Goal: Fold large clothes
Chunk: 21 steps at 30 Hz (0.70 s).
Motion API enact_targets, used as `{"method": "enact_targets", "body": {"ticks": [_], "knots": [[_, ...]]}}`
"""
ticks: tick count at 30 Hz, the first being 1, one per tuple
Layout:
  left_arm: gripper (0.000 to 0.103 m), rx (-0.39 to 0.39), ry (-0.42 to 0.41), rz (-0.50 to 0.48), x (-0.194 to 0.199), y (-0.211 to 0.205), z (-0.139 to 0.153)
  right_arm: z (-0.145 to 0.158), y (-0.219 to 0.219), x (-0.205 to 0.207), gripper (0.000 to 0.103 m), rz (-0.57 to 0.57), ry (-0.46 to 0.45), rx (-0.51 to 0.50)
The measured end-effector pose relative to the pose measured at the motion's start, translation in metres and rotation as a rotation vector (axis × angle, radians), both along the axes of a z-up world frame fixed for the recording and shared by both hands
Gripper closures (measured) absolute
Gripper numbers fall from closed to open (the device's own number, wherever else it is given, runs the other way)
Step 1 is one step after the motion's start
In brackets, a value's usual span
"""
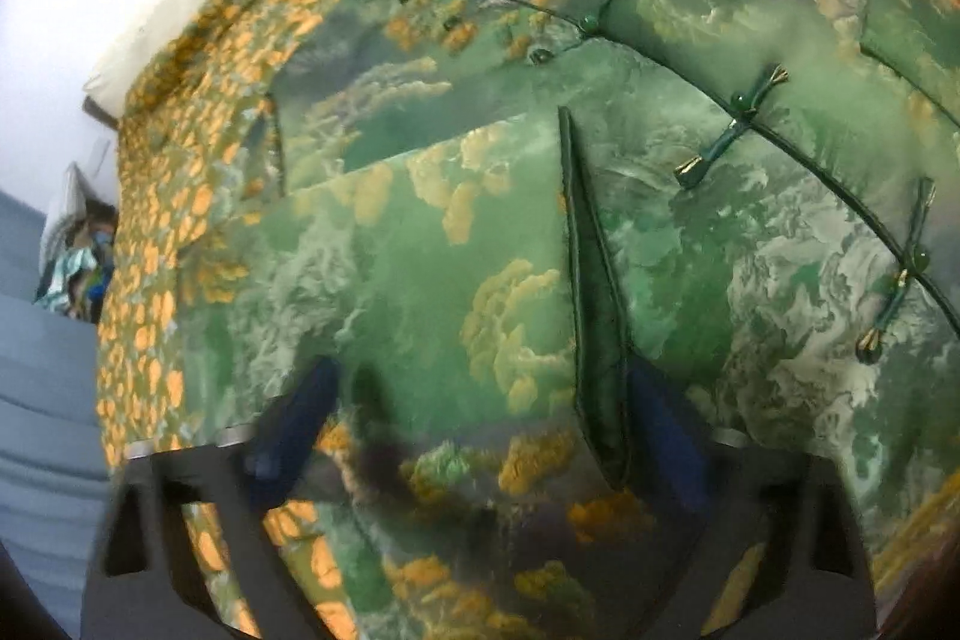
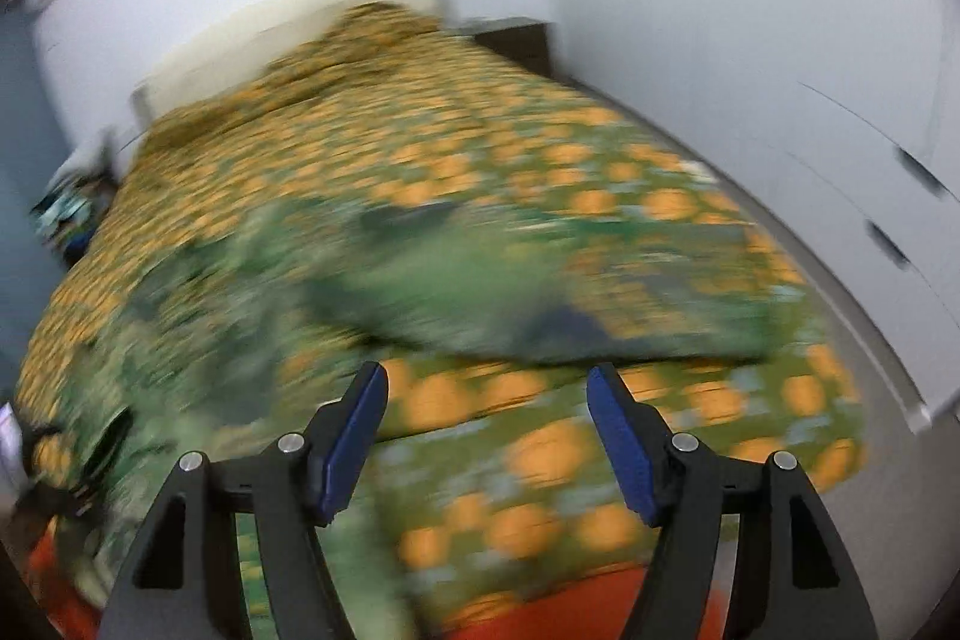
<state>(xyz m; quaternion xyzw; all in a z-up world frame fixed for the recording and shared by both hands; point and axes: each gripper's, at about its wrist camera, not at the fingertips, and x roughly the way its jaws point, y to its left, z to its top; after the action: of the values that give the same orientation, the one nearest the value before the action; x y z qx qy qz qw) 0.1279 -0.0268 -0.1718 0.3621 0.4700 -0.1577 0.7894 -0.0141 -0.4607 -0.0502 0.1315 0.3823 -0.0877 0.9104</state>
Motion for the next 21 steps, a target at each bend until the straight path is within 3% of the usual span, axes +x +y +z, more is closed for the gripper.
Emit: {"method": "enact_targets", "body": {"ticks": [1, 2, 4, 6, 11, 15, 18, 21], "knots": [[0.072, -0.032, 0.035, 0.011, 0.001, 0.003, 0.001, 0.001, 0.015, 0.002, 0.035, 0.034, -0.007, 0.0], [0.086, -0.069, 0.055, 0.037, 0.003, 0.007, 0.006, 0.004, 0.031, 0.003, 0.035, 0.068, -0.014, -0.006], [0.091, -0.107, 0.019, 0.067, 0.003, 0.016, 0.022, 0.008, 0.059, 0.005, 0.035, 0.138, -0.028, -0.037], [0.092, -0.216, -0.001, 0.133, 0.007, 0.037, 0.052, 0.012, 0.081, 0.001, 0.035, 0.188, -0.044, -0.092], [0.092, -0.439, -0.165, 0.366, 0.022, 0.135, 0.14, 0.018, 0.112, -0.004, 0.035, 0.25, -0.062, -0.134], [0.092, -0.469, -0.307, 0.602, 0.031, 0.227, 0.173, 0.018, 0.12, -0.007, 0.035, 0.256, -0.064, -0.133], [0.092, -0.459, -0.365, 0.811, 0.037, 0.301, 0.171, 0.016, 0.124, -0.006, 0.035, 0.259, -0.055, -0.12], [0.092, -0.435, -0.369, 0.957, 0.032, 0.352, 0.153, 0.013, 0.128, -0.008, 0.035, 0.27, -0.044, -0.122]]}}
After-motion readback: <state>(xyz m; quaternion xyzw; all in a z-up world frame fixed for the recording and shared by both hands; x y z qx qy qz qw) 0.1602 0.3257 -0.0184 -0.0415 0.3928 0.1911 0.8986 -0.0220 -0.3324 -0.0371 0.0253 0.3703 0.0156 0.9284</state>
